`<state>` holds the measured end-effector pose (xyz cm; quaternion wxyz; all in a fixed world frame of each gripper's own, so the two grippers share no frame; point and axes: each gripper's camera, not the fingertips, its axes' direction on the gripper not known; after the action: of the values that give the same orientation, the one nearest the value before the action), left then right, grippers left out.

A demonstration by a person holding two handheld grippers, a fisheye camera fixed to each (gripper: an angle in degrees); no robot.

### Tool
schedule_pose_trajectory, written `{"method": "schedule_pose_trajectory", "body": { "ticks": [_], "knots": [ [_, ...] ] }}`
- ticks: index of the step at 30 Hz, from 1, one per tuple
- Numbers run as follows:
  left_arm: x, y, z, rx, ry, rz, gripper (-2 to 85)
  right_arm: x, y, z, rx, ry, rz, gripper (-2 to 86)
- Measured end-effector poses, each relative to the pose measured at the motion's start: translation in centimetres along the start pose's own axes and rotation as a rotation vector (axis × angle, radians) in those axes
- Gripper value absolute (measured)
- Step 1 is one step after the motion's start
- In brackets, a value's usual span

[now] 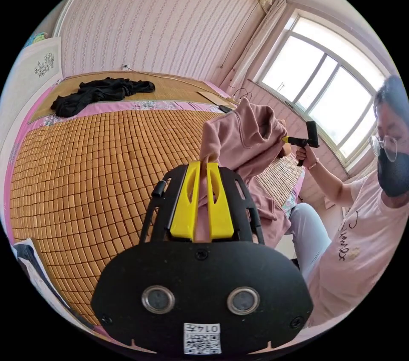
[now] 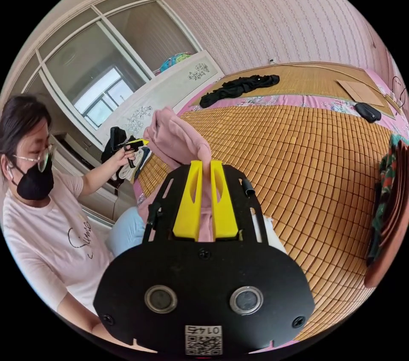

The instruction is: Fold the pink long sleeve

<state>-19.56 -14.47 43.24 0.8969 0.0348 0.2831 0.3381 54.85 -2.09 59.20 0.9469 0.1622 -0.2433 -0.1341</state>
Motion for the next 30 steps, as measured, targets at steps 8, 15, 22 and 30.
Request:
{"method": "schedule_pose_trajectory", "body": {
  "ticks": [8, 15, 22, 30],
  "knots": [
    [9.0, 17.6, -0.3, -0.322, -0.169, 0.070, 0.1, -7.6, 13.6, 5.0, -0.333, 0.041, 0.071, 4.4],
    [12.0, 24.3, -3.4, -0.297, -0.191, -0.109, -0.9, -13.3, 19.3, 8.0, -0.500, 0.177, 0.123, 1.1],
    [19.6, 24.7, -0.5, -0.228, -0.182, -0.015, -1.0, -20.9, 18.5, 14.2, -0.473, 0.223, -0.037, -0.1],
    [30.4, 30.5, 5.2, -0.095, -0.151, -0.110, -1.0, -29.1, 22.8, 20.2, -0.469, 0.519, -0.106, -0.4]
  ]
}}
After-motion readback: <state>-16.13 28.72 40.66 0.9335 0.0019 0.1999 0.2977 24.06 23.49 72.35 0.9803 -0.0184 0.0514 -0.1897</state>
